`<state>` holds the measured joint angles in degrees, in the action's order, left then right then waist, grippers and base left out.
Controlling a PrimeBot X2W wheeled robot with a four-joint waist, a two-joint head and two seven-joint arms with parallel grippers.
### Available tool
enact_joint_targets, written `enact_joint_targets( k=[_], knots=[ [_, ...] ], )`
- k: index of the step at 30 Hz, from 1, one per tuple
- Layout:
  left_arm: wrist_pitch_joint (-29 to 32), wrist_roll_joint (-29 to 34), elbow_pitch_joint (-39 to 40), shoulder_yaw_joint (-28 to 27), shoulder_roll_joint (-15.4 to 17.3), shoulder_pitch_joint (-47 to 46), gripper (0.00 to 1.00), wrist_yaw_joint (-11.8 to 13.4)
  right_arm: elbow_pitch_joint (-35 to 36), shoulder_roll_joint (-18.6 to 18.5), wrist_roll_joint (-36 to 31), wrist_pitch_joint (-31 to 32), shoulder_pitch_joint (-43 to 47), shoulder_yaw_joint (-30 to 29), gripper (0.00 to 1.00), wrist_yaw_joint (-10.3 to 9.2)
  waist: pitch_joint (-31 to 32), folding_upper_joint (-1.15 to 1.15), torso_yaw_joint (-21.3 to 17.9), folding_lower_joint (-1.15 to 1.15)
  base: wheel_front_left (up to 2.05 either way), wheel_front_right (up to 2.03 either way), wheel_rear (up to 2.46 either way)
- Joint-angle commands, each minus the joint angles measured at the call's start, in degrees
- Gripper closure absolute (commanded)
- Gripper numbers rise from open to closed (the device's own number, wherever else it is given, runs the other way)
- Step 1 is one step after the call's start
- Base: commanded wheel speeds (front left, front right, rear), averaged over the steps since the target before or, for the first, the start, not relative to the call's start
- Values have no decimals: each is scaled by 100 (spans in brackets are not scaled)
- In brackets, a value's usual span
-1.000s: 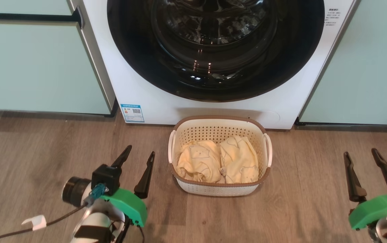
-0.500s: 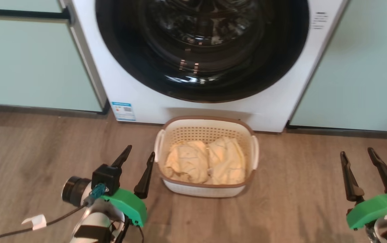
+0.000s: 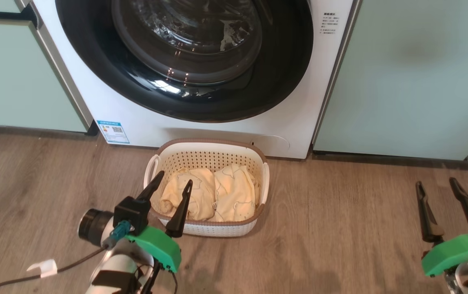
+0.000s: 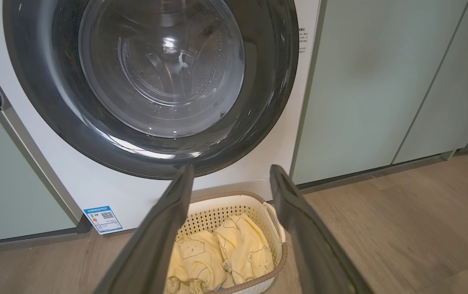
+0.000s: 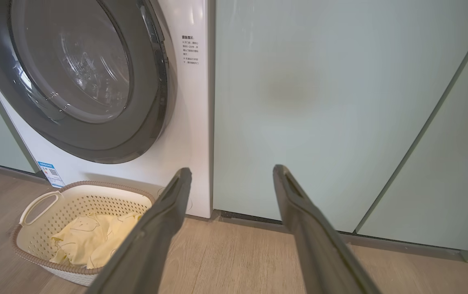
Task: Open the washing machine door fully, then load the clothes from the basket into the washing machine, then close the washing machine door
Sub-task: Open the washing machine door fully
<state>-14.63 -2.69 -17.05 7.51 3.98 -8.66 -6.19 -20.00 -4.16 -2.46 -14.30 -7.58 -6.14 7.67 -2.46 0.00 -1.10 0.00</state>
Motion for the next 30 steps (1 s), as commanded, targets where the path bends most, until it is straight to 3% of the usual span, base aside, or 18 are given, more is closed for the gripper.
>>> enact_joint_targets(
  k=[1, 30],
  knots=[
    [-37, -35, 206, -204, 93, -304, 0, -15, 186, -61, 33, -70, -275, 113, 0, -19, 2, 0, -2, 0, 70, 70, -140],
    [-37, -41, 216, -262, 48, -328, 0, 14, 166, -6, 325, -70, -342, 93, 0, -19, -159, 0, -82, 0, 10, 10, -19]
  ],
)
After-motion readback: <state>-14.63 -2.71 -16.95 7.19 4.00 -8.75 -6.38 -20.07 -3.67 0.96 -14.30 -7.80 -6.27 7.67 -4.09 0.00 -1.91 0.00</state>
